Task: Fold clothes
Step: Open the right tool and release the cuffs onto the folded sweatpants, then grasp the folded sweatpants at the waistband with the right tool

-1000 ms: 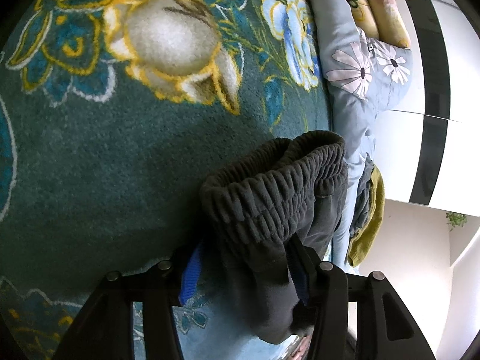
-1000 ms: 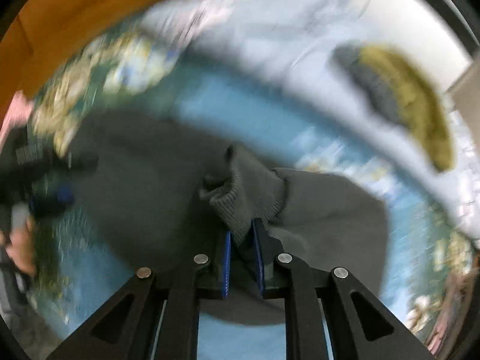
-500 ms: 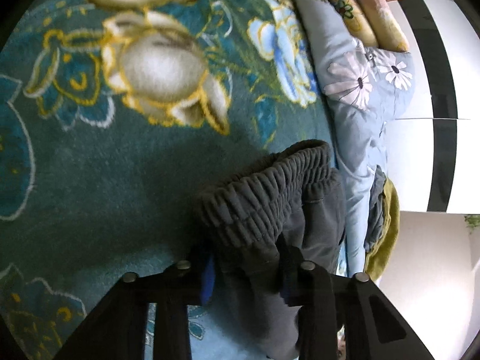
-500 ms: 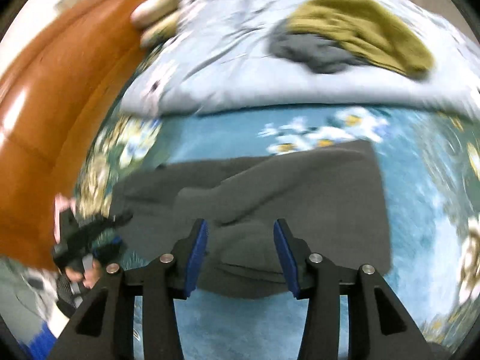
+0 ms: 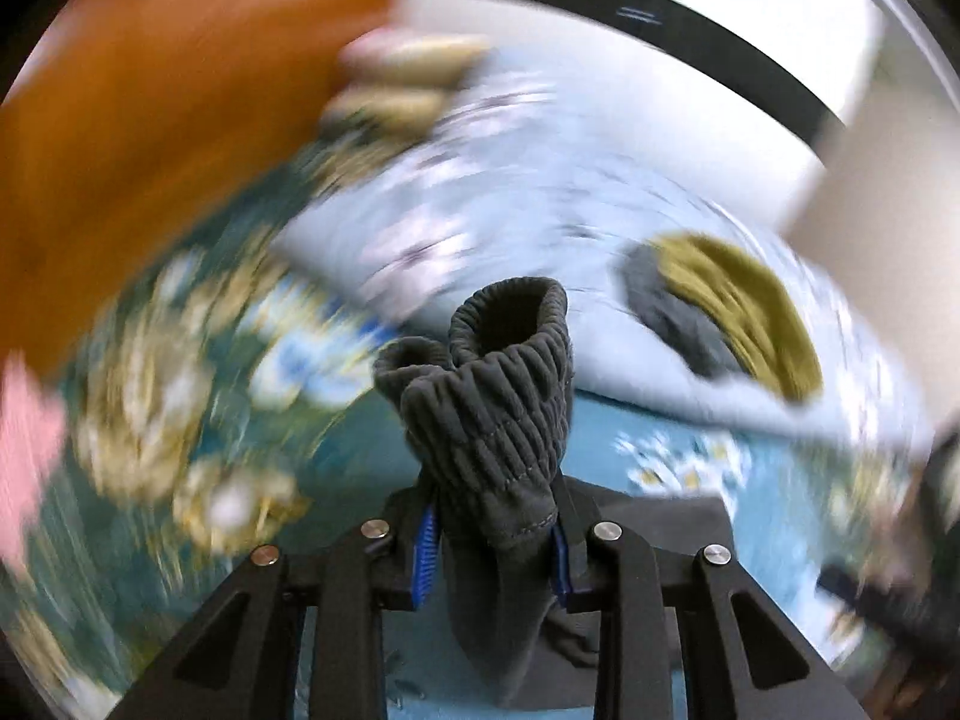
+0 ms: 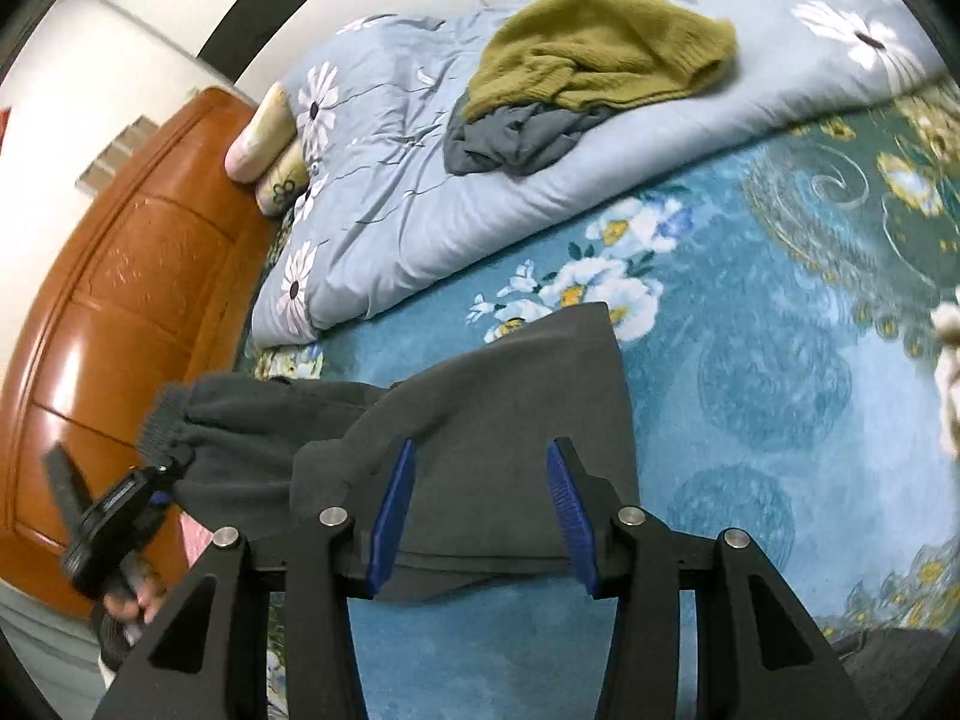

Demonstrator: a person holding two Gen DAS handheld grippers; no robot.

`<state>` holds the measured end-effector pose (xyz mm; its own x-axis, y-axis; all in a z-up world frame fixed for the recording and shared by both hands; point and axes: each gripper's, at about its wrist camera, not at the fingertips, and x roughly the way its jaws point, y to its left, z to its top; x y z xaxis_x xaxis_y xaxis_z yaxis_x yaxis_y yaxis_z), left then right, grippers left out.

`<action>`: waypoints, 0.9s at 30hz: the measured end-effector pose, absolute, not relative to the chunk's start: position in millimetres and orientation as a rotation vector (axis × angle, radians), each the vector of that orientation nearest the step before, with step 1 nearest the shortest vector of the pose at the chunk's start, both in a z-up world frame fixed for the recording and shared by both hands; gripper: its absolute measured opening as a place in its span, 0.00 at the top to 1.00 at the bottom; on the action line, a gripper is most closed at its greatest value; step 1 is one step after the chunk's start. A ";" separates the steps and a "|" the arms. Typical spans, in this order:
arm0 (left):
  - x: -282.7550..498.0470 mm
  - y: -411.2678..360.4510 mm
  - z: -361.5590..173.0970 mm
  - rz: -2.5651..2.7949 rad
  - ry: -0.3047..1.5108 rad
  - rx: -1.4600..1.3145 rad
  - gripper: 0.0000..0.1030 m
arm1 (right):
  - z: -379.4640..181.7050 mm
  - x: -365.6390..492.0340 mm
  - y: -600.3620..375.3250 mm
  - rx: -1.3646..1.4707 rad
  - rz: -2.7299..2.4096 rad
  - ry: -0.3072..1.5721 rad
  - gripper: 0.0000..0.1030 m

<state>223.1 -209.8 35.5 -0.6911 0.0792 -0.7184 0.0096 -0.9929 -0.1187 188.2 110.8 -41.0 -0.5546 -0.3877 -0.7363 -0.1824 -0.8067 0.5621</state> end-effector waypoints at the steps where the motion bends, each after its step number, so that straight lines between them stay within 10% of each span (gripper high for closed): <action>1: 222.8 -186.5 36.8 2.842 -0.075 -1.191 0.70 | -41.2 190.2 113.5 1.405 -2.502 -0.938 0.54; 12: 198.3 -13.2 -57.3 2.464 0.352 -1.413 0.63 | -49.0 216.8 168.6 1.392 -2.523 -1.190 0.54; 16: 197.7 -7.9 -60.2 2.399 0.255 -1.432 0.55 | -54.3 213.2 167.8 1.431 -2.505 -1.192 0.54; 18: 194.0 -16.9 -54.9 2.330 0.065 -1.420 0.26 | -55.4 210.4 163.9 1.450 -2.501 -1.167 0.54; 27: 190.9 -93.3 -30.3 2.229 -0.433 -1.404 0.25 | -56.0 204.7 156.0 1.487 -2.511 -1.101 0.53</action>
